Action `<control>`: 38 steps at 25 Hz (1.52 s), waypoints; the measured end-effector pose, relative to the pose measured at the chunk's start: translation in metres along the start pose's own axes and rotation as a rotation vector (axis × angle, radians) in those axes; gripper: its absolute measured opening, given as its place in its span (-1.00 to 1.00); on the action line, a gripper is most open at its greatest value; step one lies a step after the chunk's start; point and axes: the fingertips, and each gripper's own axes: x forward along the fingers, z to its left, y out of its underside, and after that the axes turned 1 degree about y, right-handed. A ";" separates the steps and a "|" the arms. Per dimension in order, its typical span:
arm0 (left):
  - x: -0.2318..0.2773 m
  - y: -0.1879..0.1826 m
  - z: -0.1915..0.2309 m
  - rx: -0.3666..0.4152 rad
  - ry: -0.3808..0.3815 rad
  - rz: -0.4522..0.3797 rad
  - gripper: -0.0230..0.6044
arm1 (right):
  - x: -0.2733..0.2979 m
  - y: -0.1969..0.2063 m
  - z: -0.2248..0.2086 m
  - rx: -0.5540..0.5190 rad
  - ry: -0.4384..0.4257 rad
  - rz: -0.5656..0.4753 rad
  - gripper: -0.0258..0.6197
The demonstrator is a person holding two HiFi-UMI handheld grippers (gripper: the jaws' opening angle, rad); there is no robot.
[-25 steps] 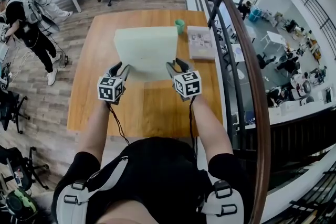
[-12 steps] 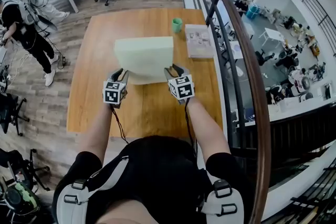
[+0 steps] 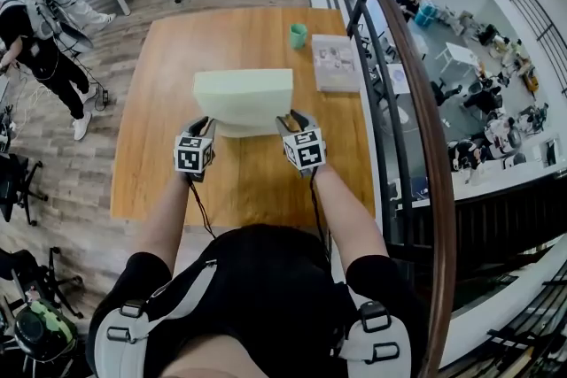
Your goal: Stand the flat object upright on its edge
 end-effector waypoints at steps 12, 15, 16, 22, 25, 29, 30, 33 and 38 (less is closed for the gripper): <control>-0.054 -0.028 0.034 -0.110 -0.144 -0.129 -0.92 | -0.063 -0.052 -0.023 0.076 0.132 -0.225 -0.84; -0.078 -0.052 0.027 -0.133 -0.138 -0.204 -0.92 | -0.090 -0.081 -0.019 0.042 0.168 -0.322 -0.90; -0.087 -0.062 0.024 -0.128 -0.138 -0.234 -0.92 | -0.098 -0.093 -0.015 0.026 0.175 -0.355 -0.91; -0.128 -0.105 -0.004 -0.097 -0.150 -0.362 -0.92 | -0.145 -0.144 0.011 -0.031 0.163 -0.495 -0.91; -0.144 -0.104 -0.022 -0.123 -0.146 -0.374 -0.92 | -0.161 -0.146 0.020 -0.020 0.154 -0.525 -0.91; -0.154 -0.086 -0.036 -0.129 -0.150 -0.367 -0.92 | -0.171 -0.127 0.026 0.025 0.166 -0.514 -0.91; -0.154 -0.083 -0.039 -0.122 -0.147 -0.368 -0.92 | -0.172 -0.124 0.026 0.030 0.166 -0.512 -0.91; -0.155 -0.081 -0.045 -0.106 -0.151 -0.377 -0.92 | -0.171 -0.118 0.027 0.019 0.161 -0.507 -0.91; -0.165 -0.089 -0.047 -0.088 -0.157 -0.389 -0.92 | -0.172 -0.118 0.033 0.023 0.147 -0.497 -0.91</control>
